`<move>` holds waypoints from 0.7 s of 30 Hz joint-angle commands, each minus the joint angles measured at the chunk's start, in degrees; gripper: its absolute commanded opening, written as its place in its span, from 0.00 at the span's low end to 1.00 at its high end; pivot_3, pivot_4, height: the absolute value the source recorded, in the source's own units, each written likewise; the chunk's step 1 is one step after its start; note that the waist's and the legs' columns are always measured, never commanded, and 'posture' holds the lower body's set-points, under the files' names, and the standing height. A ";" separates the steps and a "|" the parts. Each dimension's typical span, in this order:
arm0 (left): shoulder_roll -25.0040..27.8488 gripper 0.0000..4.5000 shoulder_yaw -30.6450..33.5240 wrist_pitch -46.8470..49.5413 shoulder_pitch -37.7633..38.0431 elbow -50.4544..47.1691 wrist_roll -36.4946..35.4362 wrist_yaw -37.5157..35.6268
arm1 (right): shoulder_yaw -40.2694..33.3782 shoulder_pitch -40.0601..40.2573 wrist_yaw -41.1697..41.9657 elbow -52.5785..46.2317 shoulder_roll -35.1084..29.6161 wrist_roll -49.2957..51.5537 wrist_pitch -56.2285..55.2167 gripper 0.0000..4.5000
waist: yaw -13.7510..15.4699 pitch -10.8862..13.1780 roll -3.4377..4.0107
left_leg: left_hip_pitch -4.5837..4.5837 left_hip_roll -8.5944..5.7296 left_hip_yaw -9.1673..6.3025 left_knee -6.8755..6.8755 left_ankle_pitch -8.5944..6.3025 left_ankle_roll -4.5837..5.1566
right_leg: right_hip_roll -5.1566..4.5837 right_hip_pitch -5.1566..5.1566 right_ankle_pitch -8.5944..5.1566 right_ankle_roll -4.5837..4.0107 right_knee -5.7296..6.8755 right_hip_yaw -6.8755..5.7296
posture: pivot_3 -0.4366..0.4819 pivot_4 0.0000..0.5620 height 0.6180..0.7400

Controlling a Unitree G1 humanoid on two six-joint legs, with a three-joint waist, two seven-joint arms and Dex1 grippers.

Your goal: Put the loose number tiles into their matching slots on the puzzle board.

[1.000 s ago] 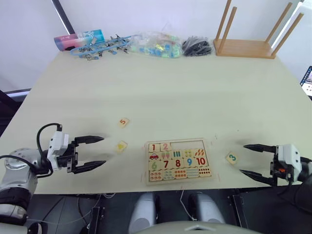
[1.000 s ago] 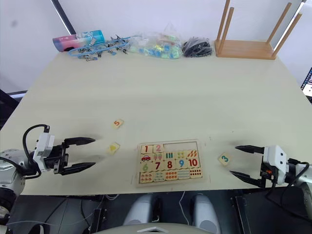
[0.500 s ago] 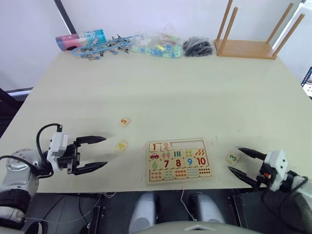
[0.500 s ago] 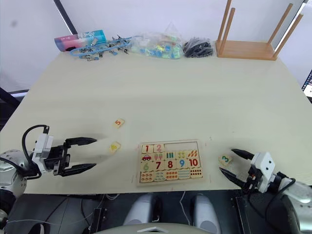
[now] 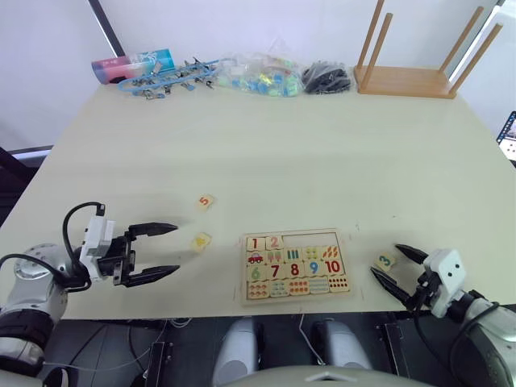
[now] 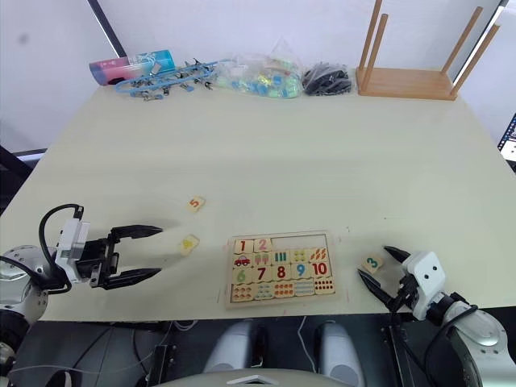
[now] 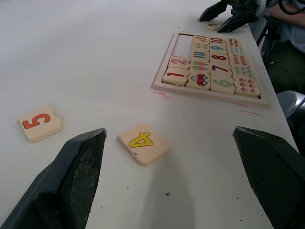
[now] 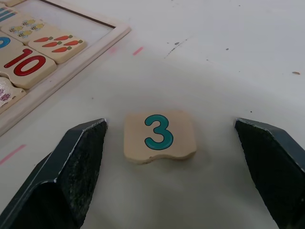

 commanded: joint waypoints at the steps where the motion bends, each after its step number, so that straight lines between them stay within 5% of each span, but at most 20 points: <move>1: 1.62 1.00 0.31 -0.78 -0.32 0.11 -1.02 -1.60 | 0.36 0.84 -0.84 -0.45 0.39 -0.16 0.50 0.99 | 0.00 -0.02 -0.03 | 0.00 0.00 -0.01 0.00 0.00 0.00 | 0.00 0.00 0.00 0.00 0.00 0.00 | 0.48 0.27 0.98; 7: 1.98 1.00 0.19 -0.35 -0.31 -0.90 -0.91 -1.60 | 0.55 1.14 -1.12 -0.42 0.80 0.54 0.88 0.36 | 0.03 -0.07 -0.11 | 0.00 0.00 -0.01 0.00 0.00 0.00 | 0.00 0.00 0.00 0.00 0.00 0.00 | 0.48 0.27 0.98; 8: 2.01 1.00 0.15 -0.31 -0.31 -0.95 -0.90 -1.60 | 0.58 1.35 -1.12 -0.56 0.88 0.63 0.85 0.33 | 0.04 -0.08 -0.12 | 0.00 0.00 -0.01 0.00 0.00 0.00 | 0.00 0.00 0.00 0.00 0.00 0.00 | 0.48 0.27 0.98; 14: 2.35 1.00 0.07 -0.06 -0.04 -1.76 -1.05 -1.60 | 1.74 1.49 -5.01 -5.22 2.67 0.88 4.36 0.33 | 0.01 -0.08 -0.12 | 0.00 0.01 -0.03 0.00 0.00 0.00 | 0.00 0.00 0.00 0.00 0.00 -0.01 | 0.48 0.27 0.98; 21: 2.69 1.00 0.40 0.39 0.30 -3.10 -1.09 -1.60 | 4.40 -0.85 -20.01 -13.57 10.27 -0.72 17.59 0.33 | -0.27 -0.09 -0.14 | 0.00 0.06 -0.02 0.00 0.00 0.00 | 0.03 -0.01 -0.01 -0.03 0.01 -0.01 | 0.48 0.27 0.98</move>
